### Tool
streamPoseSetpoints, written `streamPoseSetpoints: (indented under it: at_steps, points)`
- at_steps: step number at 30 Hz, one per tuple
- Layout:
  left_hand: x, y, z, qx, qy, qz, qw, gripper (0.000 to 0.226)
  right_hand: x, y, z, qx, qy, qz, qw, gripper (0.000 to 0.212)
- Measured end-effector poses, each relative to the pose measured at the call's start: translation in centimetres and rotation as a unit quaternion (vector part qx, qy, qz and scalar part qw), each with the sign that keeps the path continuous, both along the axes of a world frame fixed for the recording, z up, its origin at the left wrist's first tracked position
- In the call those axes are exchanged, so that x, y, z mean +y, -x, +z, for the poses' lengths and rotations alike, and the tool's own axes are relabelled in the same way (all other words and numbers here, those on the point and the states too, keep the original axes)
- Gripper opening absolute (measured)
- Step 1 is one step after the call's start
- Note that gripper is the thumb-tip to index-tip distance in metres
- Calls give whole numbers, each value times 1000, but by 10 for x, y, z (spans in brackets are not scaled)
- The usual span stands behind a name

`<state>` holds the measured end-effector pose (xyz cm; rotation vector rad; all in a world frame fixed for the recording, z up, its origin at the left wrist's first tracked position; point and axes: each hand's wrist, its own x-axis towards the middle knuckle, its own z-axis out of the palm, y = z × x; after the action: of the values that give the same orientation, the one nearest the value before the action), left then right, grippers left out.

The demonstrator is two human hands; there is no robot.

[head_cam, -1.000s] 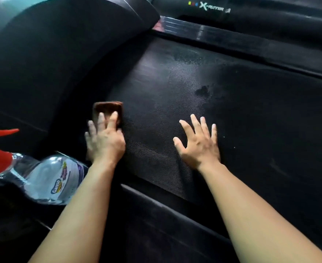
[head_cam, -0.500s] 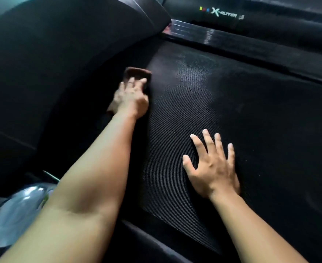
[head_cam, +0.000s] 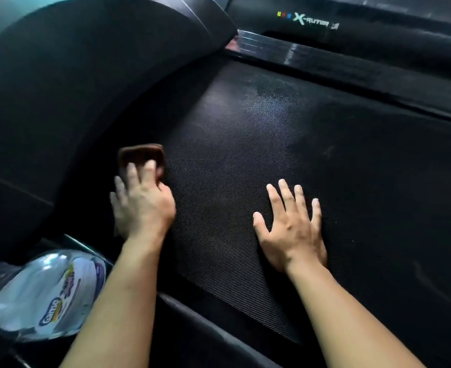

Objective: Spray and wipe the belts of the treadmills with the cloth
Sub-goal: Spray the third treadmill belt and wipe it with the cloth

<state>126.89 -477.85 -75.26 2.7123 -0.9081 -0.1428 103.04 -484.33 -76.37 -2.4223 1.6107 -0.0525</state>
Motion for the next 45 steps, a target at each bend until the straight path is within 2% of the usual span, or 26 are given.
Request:
streamPoseSetpoints:
  at_steps: [2, 5, 10, 15, 17, 21, 25, 27, 31, 35, 40, 42, 45]
  points:
    - [-23, -26, 5, 14, -7, 29, 999, 56, 0, -1, 0, 1, 2, 0, 1000, 78]
    - [-78, -45, 15, 49, -28, 2, 998, 55, 0, -1, 0, 0, 0, -2, 1000, 77]
    - [-128, 4, 0, 31, -27, -217, 975, 54, 0, -1, 2, 4, 0, -1, 1000, 74]
    - [-59, 75, -6, 11, -3, -336, 942, 55, -1, 0, 3, -2, -3, -10, 1000, 72]
    - [-12, 82, -6, 8, 7, -323, 946, 57, -1, -1, 3, -4, -1, -10, 1000, 72]
    - [46, 53, -3, 22, -8, -192, 981, 56, -1, -1, 1, -4, -1, -7, 1000, 73]
    - [36, -5, 2, 23, -14, -41, 999, 57, 0, -1, 2, -15, 3, -8, 1000, 77]
    - [13, -26, 7, 30, -10, -14, 999, 56, 1, -1, 1, -15, 5, -7, 1000, 76]
    - [-35, -23, 10, 25, -51, -79, 995, 57, 0, 2, 0, -17, 11, -6, 1000, 71]
    - [-45, 30, 1, 14, -27, -178, 984, 57, 0, 3, -2, -54, 14, -13, 998, 67]
    - [11, 88, -8, -3, -20, -378, 926, 60, 8, 10, -1, -141, 28, -37, 989, 65]
    - [43, 95, -6, 14, -29, -397, 917, 61, 12, 16, 2, -161, 25, -35, 986, 62]
    - [66, 90, 6, 38, -44, -336, 940, 64, 23, 35, 8, -168, 21, -46, 984, 60]
